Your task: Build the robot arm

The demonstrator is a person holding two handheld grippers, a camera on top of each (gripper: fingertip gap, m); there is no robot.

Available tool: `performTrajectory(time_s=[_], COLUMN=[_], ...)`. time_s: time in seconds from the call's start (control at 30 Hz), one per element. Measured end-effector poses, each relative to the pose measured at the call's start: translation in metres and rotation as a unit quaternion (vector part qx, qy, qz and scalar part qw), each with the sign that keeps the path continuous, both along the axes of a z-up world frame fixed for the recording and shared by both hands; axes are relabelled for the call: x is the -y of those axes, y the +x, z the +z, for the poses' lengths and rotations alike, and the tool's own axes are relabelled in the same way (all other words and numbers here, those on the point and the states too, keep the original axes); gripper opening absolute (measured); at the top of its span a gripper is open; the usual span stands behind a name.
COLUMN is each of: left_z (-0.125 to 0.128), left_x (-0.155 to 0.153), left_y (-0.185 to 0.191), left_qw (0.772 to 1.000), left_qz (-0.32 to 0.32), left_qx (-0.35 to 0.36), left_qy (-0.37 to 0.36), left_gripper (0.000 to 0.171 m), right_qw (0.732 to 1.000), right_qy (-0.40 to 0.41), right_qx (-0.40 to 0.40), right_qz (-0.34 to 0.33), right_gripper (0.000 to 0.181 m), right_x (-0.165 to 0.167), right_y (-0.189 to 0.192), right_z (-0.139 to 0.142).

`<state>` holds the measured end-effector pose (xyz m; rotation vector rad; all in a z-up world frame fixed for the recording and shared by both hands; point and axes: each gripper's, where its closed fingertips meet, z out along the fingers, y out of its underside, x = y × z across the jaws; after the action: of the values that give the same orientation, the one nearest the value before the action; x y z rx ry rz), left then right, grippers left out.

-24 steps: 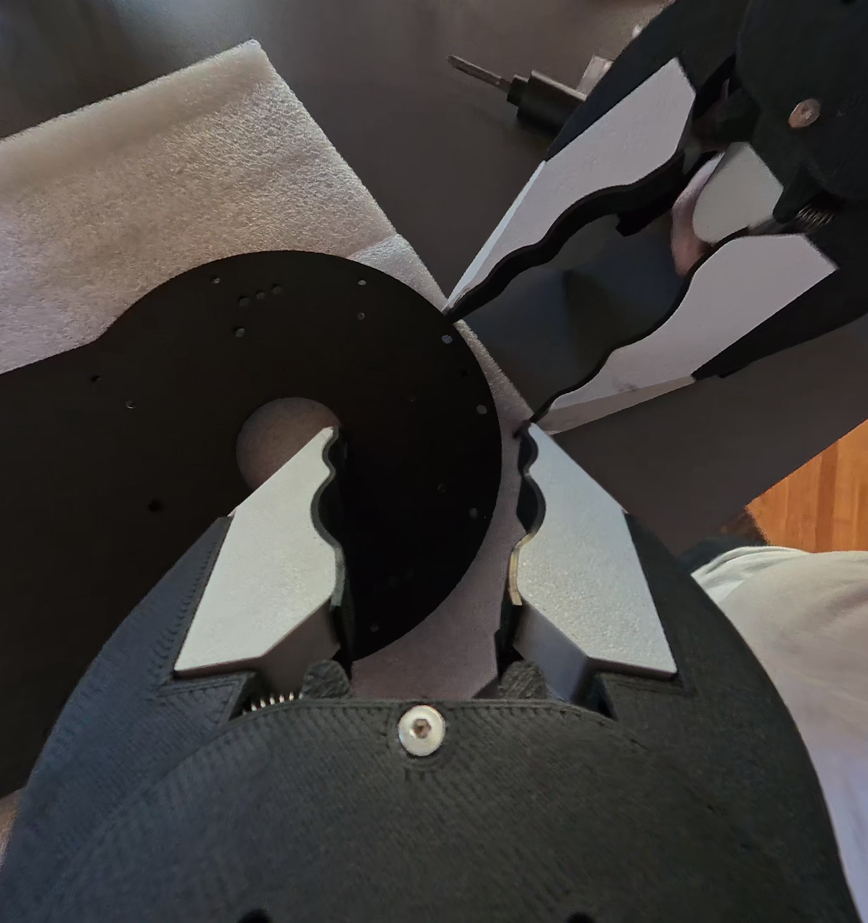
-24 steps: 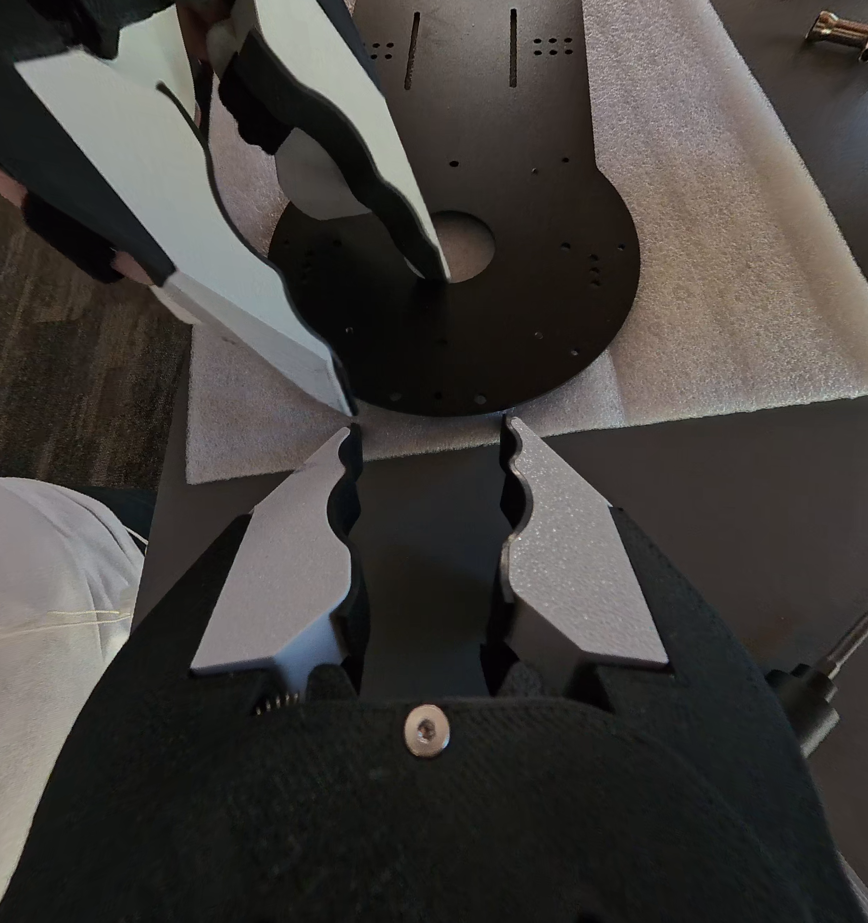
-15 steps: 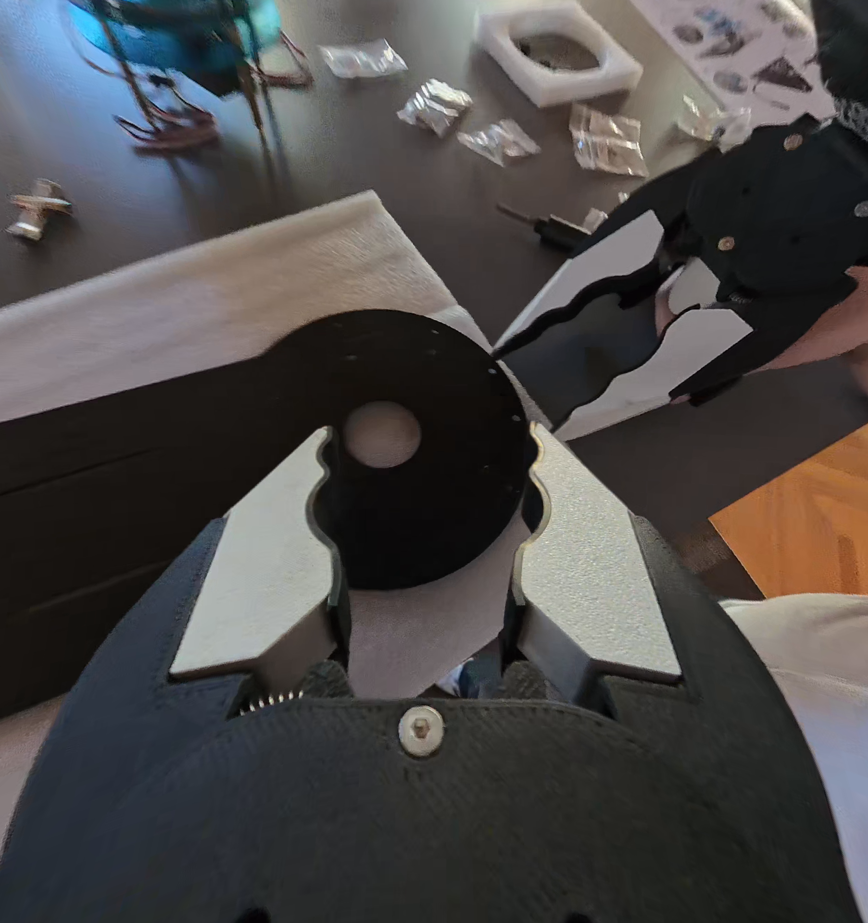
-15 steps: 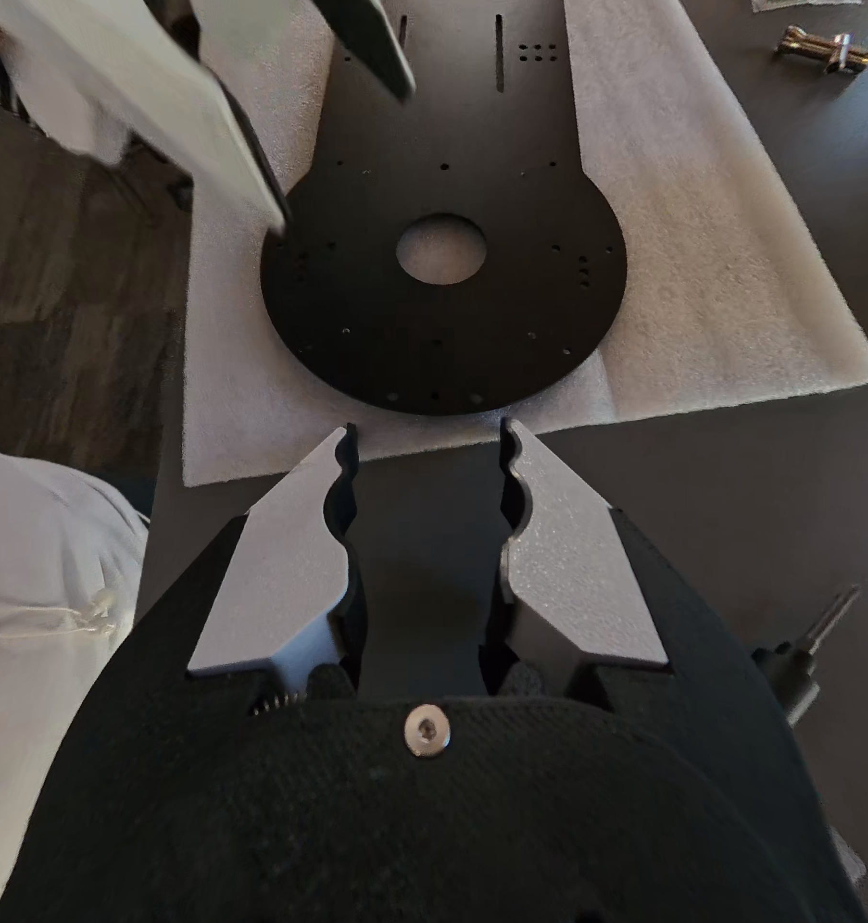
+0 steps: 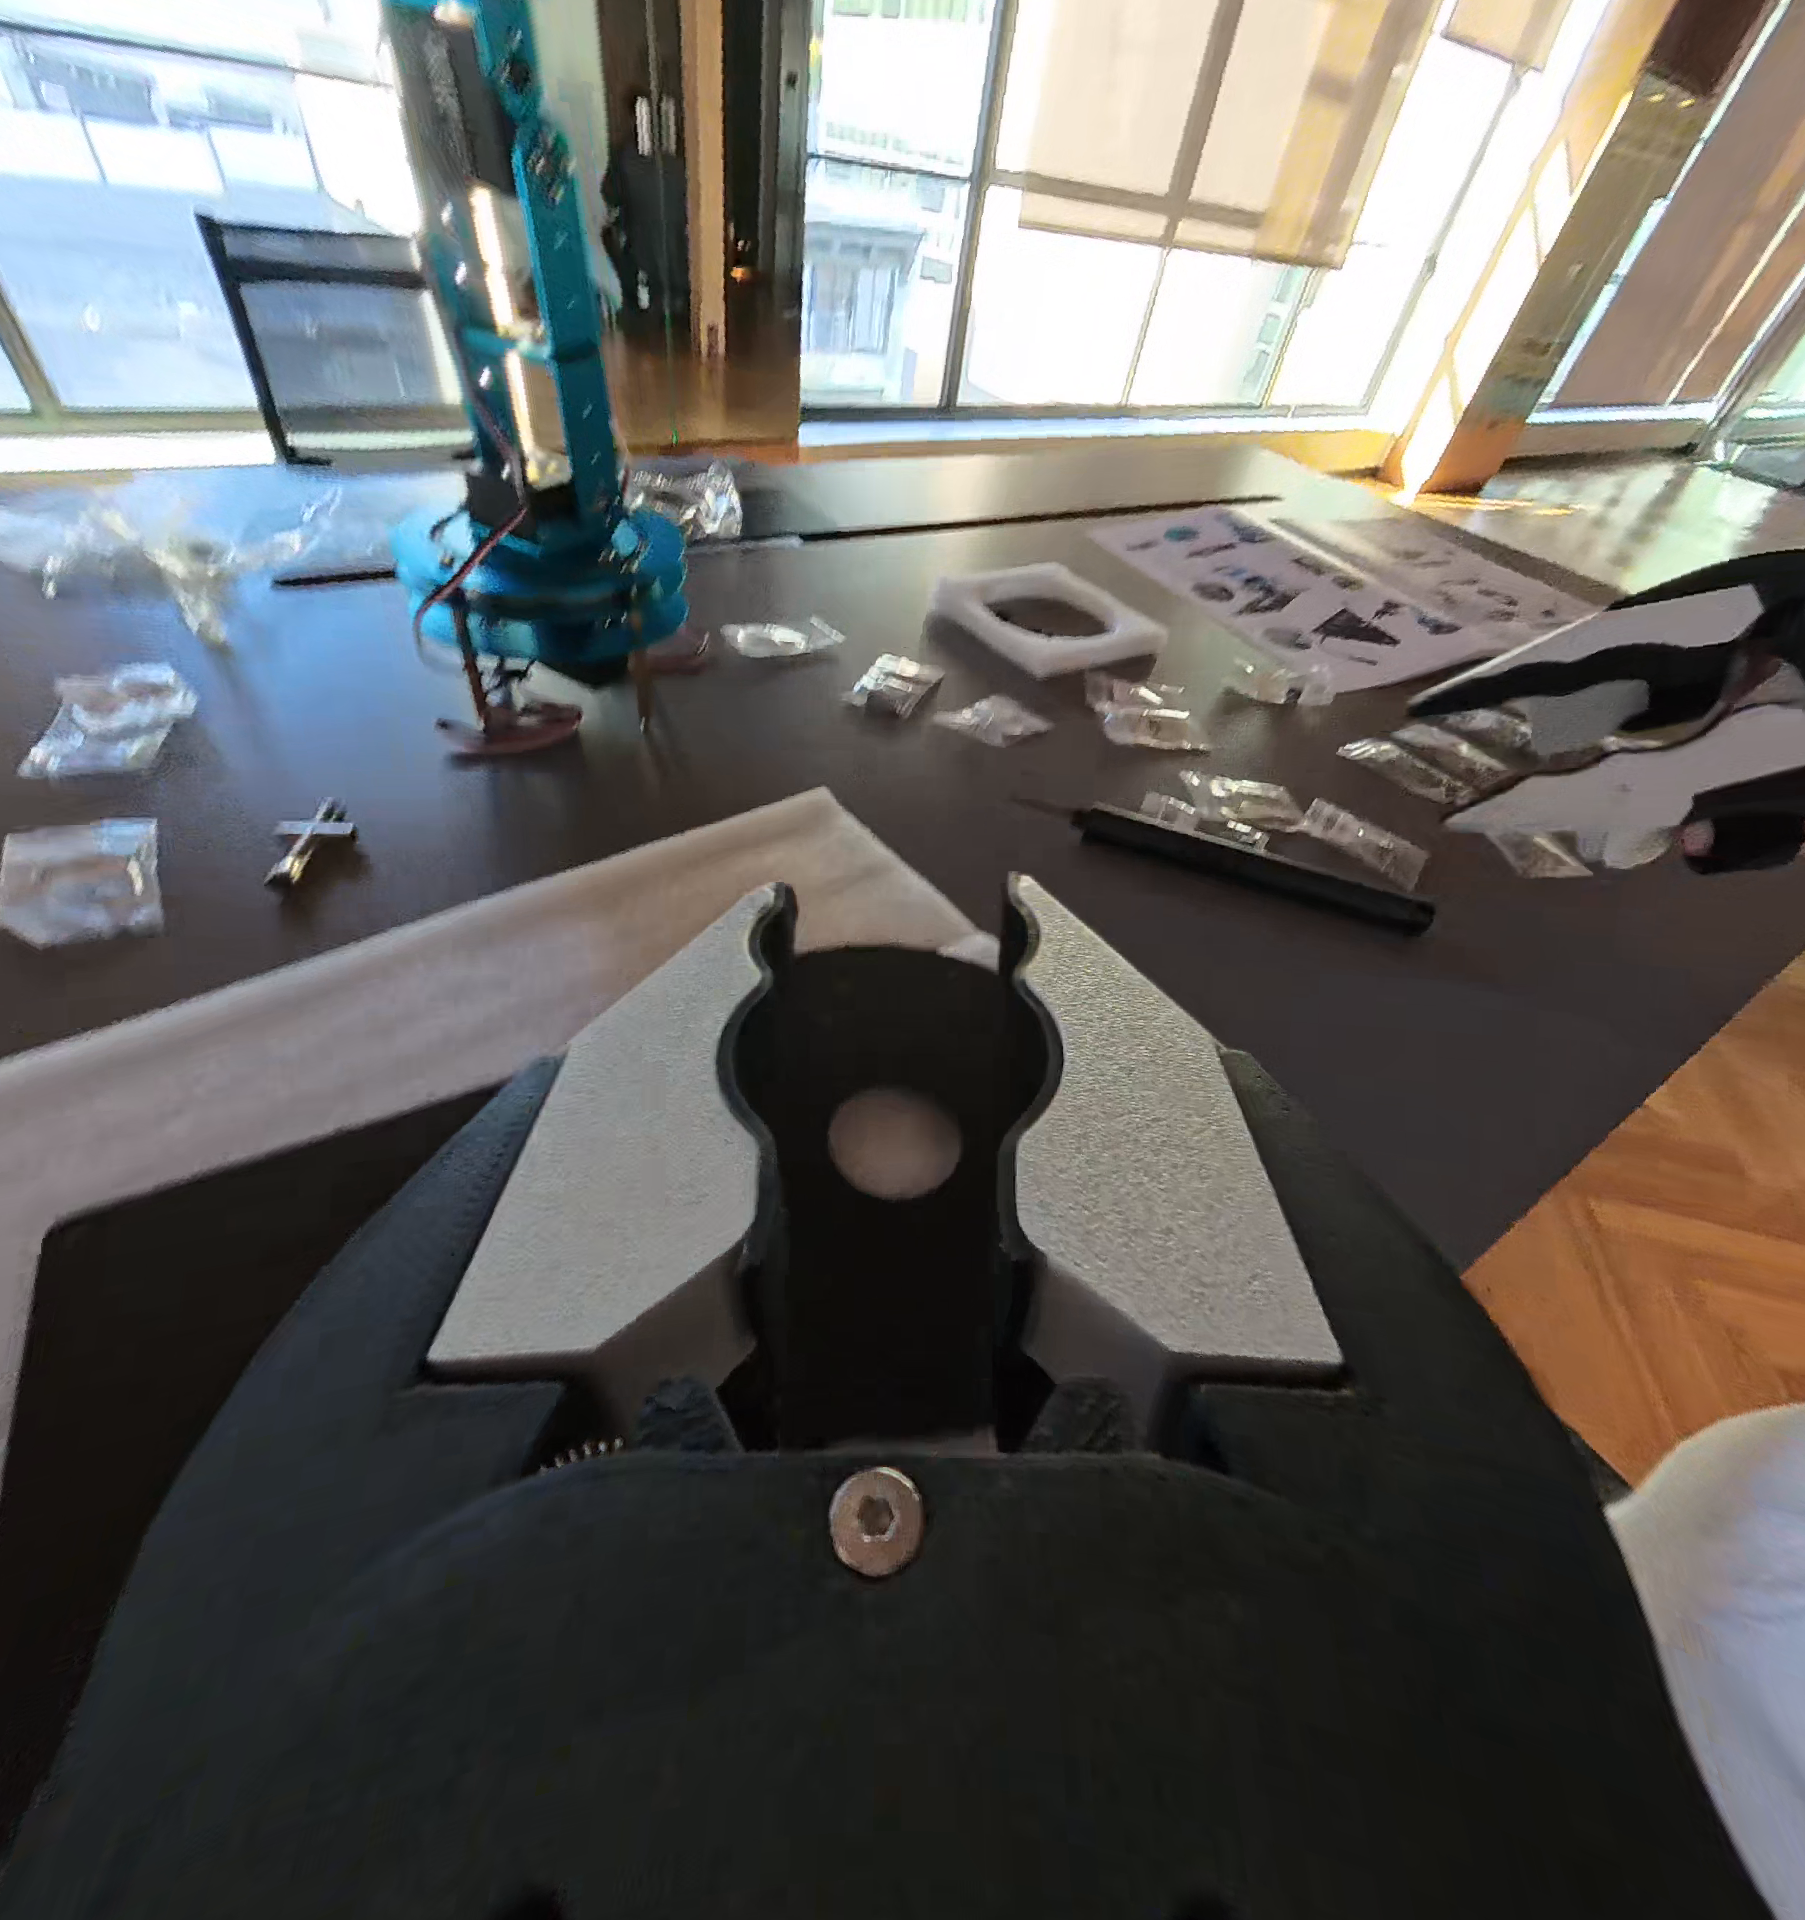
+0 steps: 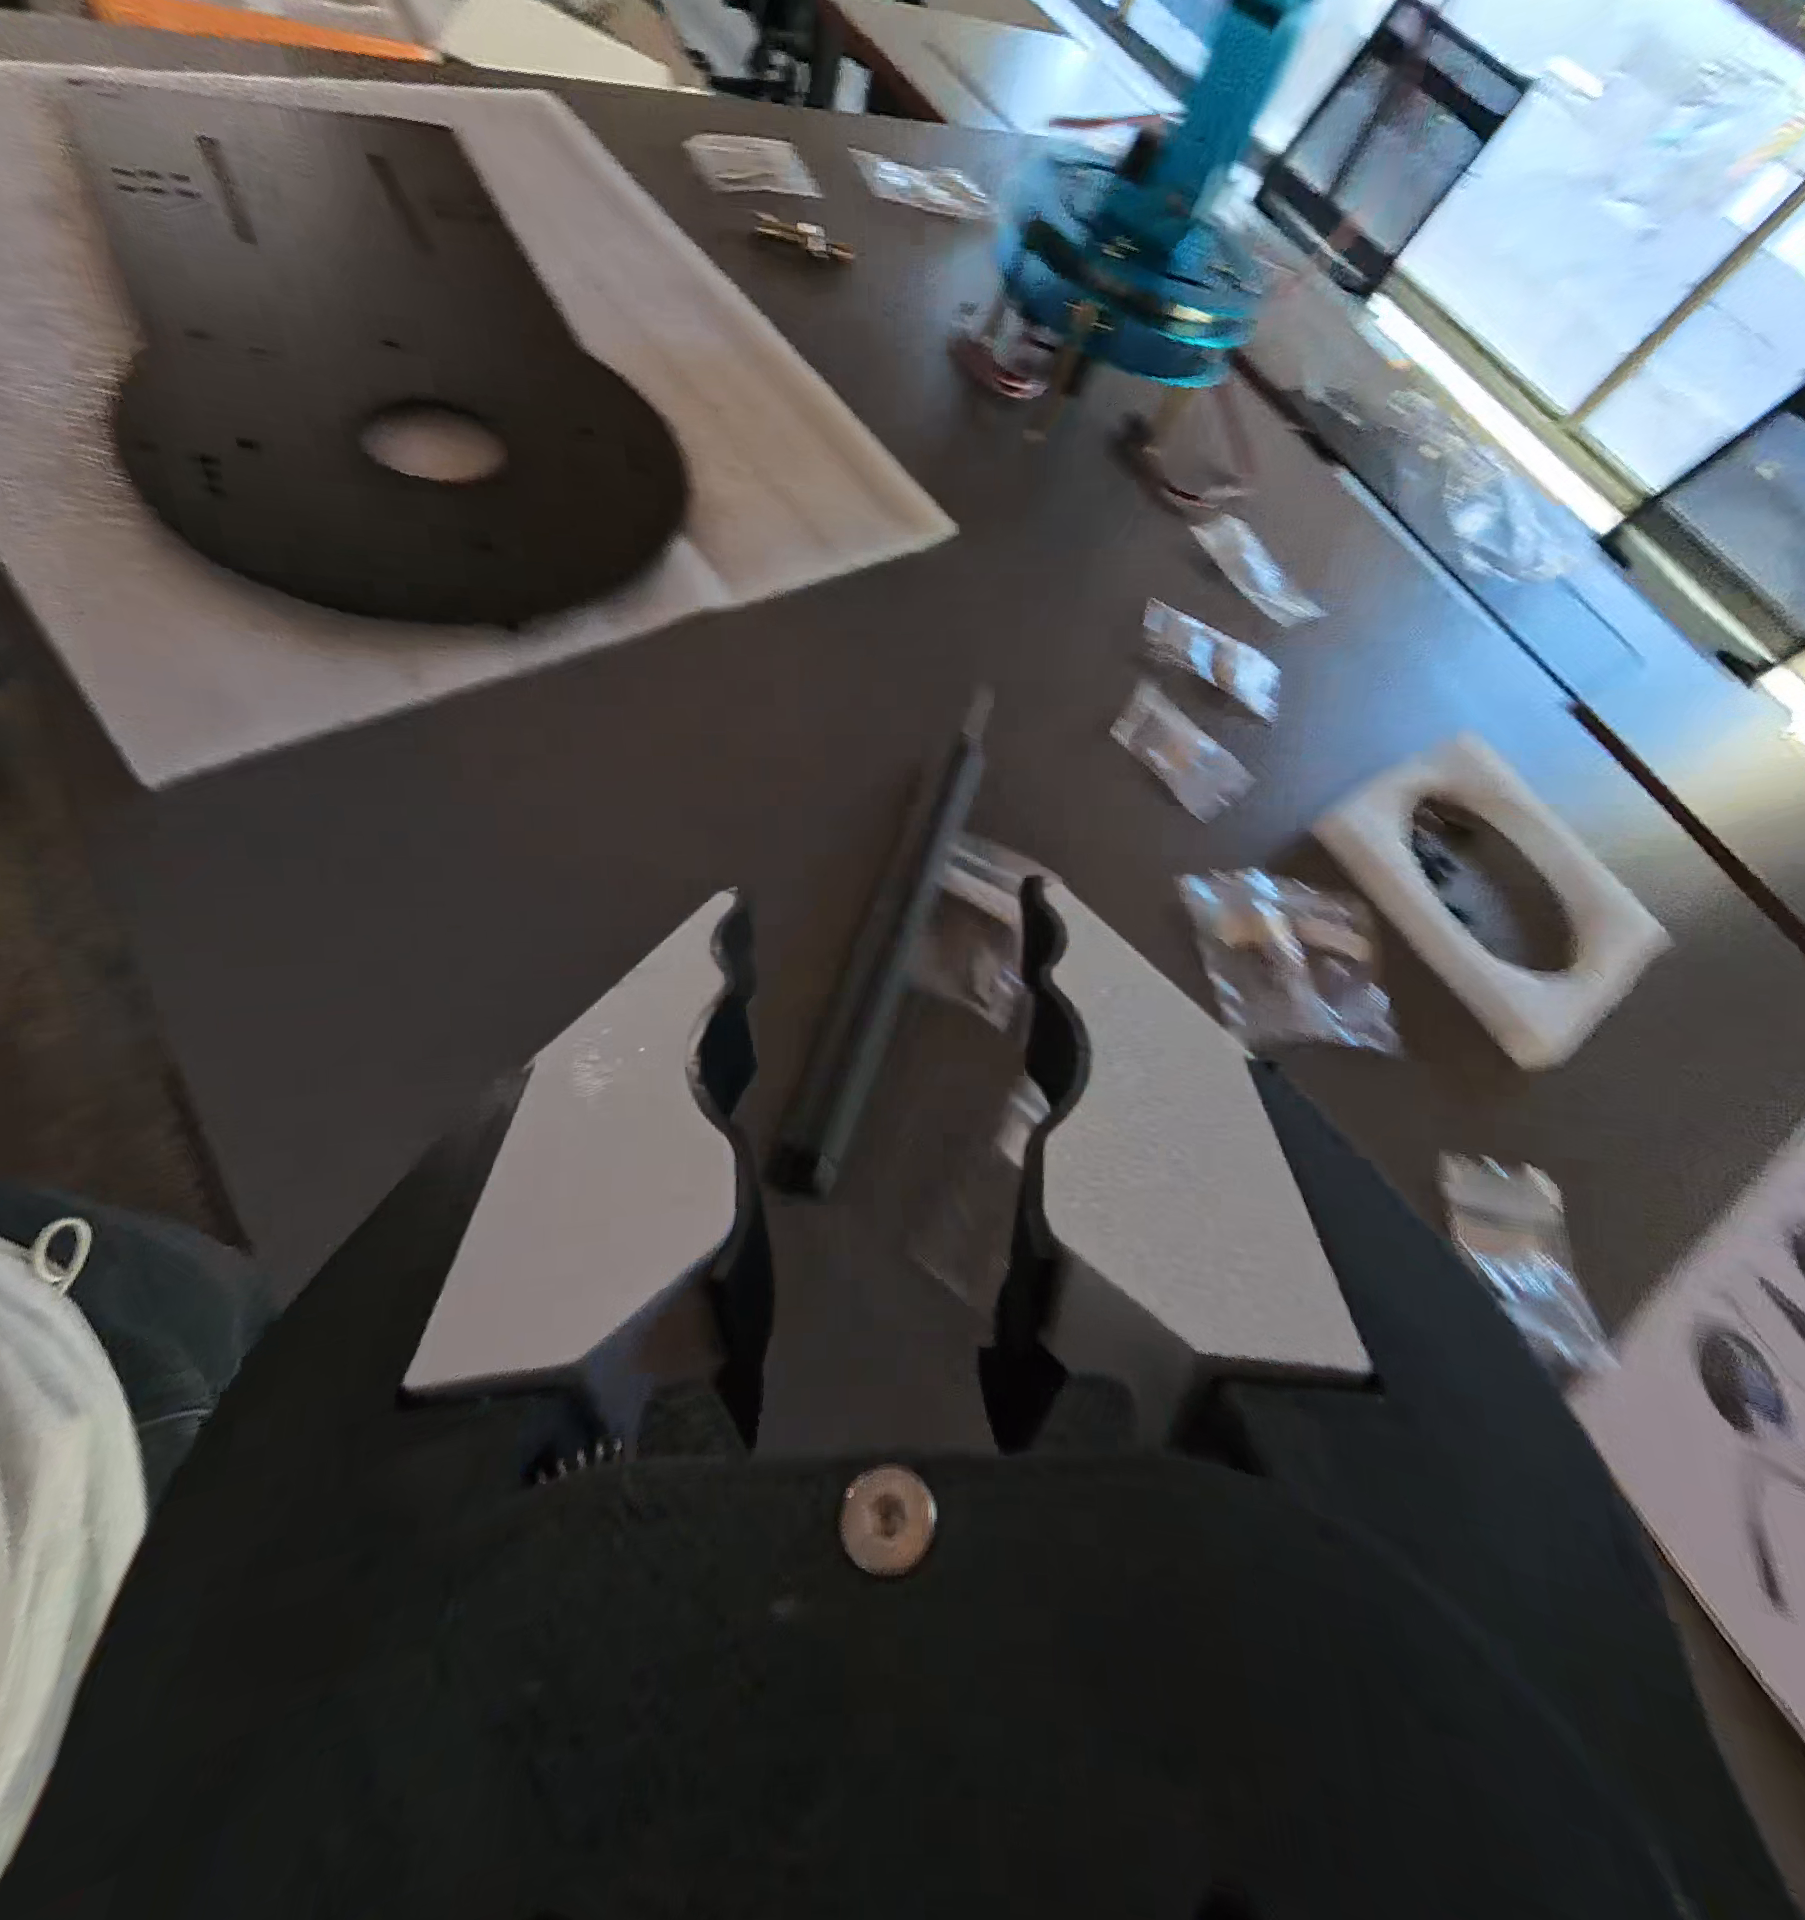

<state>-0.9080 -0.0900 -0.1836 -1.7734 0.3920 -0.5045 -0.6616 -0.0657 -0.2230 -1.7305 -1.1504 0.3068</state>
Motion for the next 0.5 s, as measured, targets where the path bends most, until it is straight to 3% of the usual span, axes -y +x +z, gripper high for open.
performTrajectory(time_s=[0.07, 0.13, 0.17, 0.23, 0.37, 0.5], left_z=[0.008, 0.012, 0.013, 0.019, 0.030, 0.039], left_x=[-0.006, -0.011, -0.015, -0.026, -0.043, -0.037], left_y=[0.018, 0.039, 0.049, 0.065, 0.091, 0.123], left_qw=[1.000, 0.998, 0.998, 0.997, 0.998, 0.998], left_qz=[-0.010, -0.026, -0.030, -0.026, 0.011, 0.041], left_qx=[-0.008, -0.017, -0.018, -0.016, -0.009, 0.012], left_qy=[0.026, 0.046, 0.054, 0.069, 0.063, 0.042], left_gripper=[0.025, 0.003, 0.000, 0.000, 0.000, 0.003], right_qw=[0.999, 0.999, 0.999, 0.998, 0.990, 0.972], right_qy=[0.000, -0.008, -0.019, -0.050, -0.125, -0.148], right_qx=[-0.001, -0.001, -0.002, -0.015, -0.014, 0.059], right_qz=[-0.036, -0.047, -0.046, -0.026, 0.070, 0.170], right_gripper=[0.036, 0.011, 0.000, 0.000, 0.003, 0.013], right_x=[-0.010, -0.020, -0.026, -0.044, -0.107, -0.198], right_y=[0.041, 0.078, 0.093, 0.114, 0.110, 0.072], right_z=[0.007, 0.014, 0.017, 0.025, 0.026, -0.001])
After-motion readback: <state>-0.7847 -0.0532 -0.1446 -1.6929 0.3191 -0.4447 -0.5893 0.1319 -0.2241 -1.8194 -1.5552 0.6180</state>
